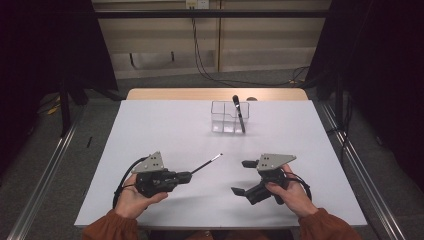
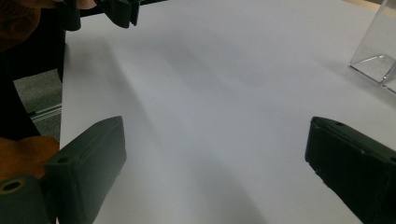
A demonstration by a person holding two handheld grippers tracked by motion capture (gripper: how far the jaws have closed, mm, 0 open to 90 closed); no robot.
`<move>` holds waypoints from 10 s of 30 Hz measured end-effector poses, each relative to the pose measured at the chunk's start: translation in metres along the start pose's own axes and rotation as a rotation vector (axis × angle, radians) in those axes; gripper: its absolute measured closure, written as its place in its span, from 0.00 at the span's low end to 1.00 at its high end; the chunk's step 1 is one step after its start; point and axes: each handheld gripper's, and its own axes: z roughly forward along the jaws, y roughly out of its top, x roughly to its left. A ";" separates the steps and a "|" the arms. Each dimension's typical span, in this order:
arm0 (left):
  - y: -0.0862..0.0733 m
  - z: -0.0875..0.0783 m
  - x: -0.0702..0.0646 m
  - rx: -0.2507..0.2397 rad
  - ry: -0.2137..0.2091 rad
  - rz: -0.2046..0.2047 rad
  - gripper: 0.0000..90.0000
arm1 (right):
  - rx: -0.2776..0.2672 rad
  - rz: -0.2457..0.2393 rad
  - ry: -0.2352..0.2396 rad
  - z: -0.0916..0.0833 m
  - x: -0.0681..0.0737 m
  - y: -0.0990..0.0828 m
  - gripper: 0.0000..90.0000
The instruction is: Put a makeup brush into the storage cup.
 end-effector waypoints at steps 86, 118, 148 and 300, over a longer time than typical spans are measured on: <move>0.001 0.039 -0.023 -0.048 -0.064 0.121 0.94 | -0.338 0.189 0.296 0.015 0.000 0.026 0.90; -0.003 0.024 -0.016 -0.092 0.115 0.010 0.21 | -0.359 0.186 0.220 0.000 -0.010 0.031 0.96; -0.012 -0.015 -0.007 -0.092 0.208 -0.027 0.02 | -0.319 0.184 0.155 -0.015 -0.027 0.031 0.96; -0.027 -0.040 -0.009 -0.136 0.345 0.004 0.04 | 0.119 0.157 -0.282 0.007 -0.171 0.124 0.96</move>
